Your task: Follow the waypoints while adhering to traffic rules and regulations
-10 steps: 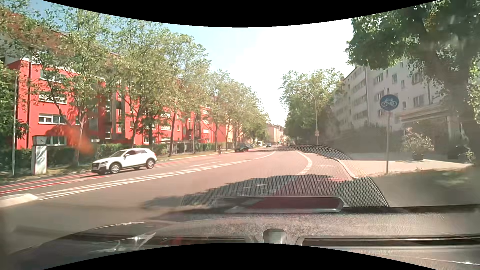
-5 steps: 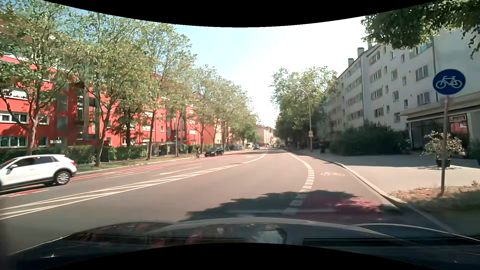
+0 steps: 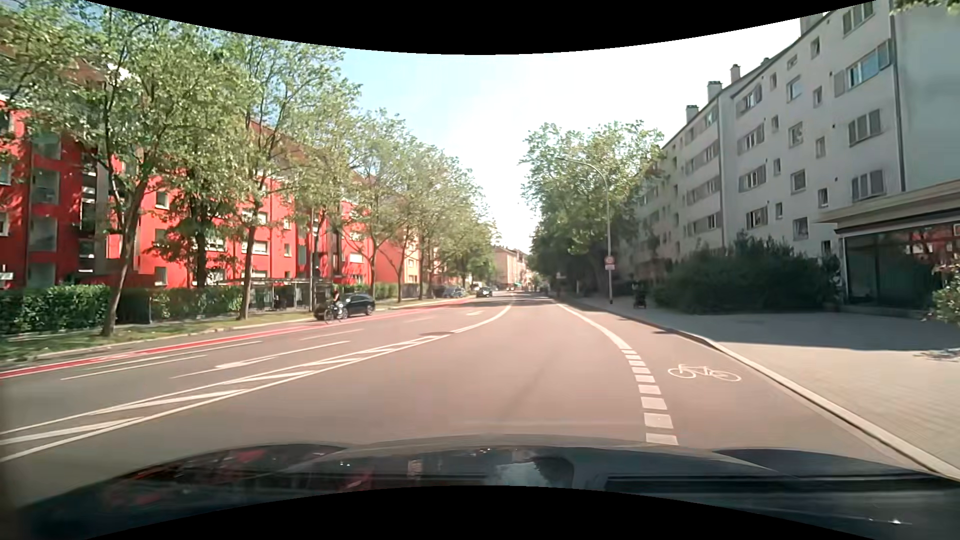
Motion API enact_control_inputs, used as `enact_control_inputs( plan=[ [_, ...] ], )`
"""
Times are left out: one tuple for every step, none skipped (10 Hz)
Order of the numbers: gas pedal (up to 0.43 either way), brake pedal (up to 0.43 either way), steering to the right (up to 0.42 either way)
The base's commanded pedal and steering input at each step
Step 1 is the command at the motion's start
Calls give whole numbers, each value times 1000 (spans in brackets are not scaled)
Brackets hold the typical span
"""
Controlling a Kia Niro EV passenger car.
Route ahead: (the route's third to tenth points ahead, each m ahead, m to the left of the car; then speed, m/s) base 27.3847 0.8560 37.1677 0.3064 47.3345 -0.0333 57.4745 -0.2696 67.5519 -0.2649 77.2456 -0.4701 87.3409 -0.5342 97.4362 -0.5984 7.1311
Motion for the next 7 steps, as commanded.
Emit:
enact_control_inputs(
  plan=[
    [189,0,52],
    [189,0,46],
    [189,0,41],
    [189,0,35],
    [177,0,28],
    [169,0,24],
    [157,0,19]
  ],
)
